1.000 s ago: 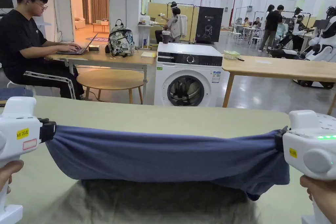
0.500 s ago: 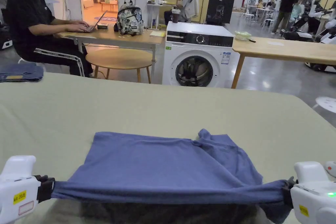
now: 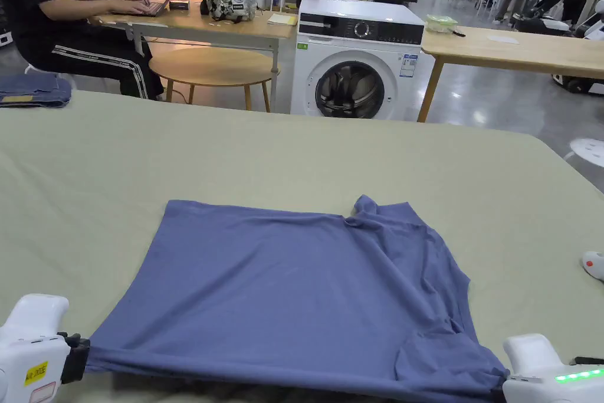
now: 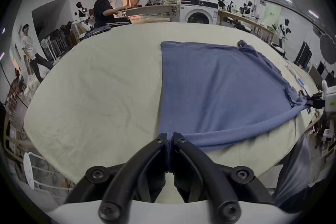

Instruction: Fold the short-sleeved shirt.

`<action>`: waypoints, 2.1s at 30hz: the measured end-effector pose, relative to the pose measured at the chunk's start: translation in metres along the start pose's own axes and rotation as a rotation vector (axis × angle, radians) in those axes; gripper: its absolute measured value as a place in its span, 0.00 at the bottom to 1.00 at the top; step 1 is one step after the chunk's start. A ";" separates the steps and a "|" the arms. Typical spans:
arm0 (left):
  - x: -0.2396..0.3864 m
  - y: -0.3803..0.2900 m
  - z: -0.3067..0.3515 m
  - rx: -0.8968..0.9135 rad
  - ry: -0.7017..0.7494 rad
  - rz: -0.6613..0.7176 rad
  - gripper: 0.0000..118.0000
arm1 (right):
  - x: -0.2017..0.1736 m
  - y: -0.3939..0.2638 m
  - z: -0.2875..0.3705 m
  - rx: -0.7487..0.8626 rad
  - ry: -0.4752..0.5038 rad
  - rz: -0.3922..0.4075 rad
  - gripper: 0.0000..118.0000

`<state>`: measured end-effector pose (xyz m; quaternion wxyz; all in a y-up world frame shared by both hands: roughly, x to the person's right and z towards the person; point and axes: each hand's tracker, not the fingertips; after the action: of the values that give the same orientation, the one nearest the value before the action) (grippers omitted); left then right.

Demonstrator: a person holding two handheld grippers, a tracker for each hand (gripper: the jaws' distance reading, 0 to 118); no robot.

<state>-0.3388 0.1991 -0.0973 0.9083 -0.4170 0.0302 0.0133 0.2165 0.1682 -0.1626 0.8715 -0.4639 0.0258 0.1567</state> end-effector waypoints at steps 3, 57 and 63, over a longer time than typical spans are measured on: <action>0.000 -0.004 -0.017 -0.076 -0.009 -0.003 0.00 | -0.007 -0.009 -0.013 -0.040 0.000 0.003 0.02; 0.025 0.053 -0.024 0.059 -0.071 0.085 0.00 | -0.074 0.088 0.042 0.614 0.055 -0.256 0.00; -0.015 0.035 -0.031 -0.107 -0.096 0.160 0.30 | -0.076 0.085 0.034 0.569 0.064 -0.230 0.00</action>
<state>-0.3572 0.1984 -0.1432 0.8811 -0.4602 0.0193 0.1074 0.1161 0.2210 -0.1967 0.9772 -0.2057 0.0434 0.0287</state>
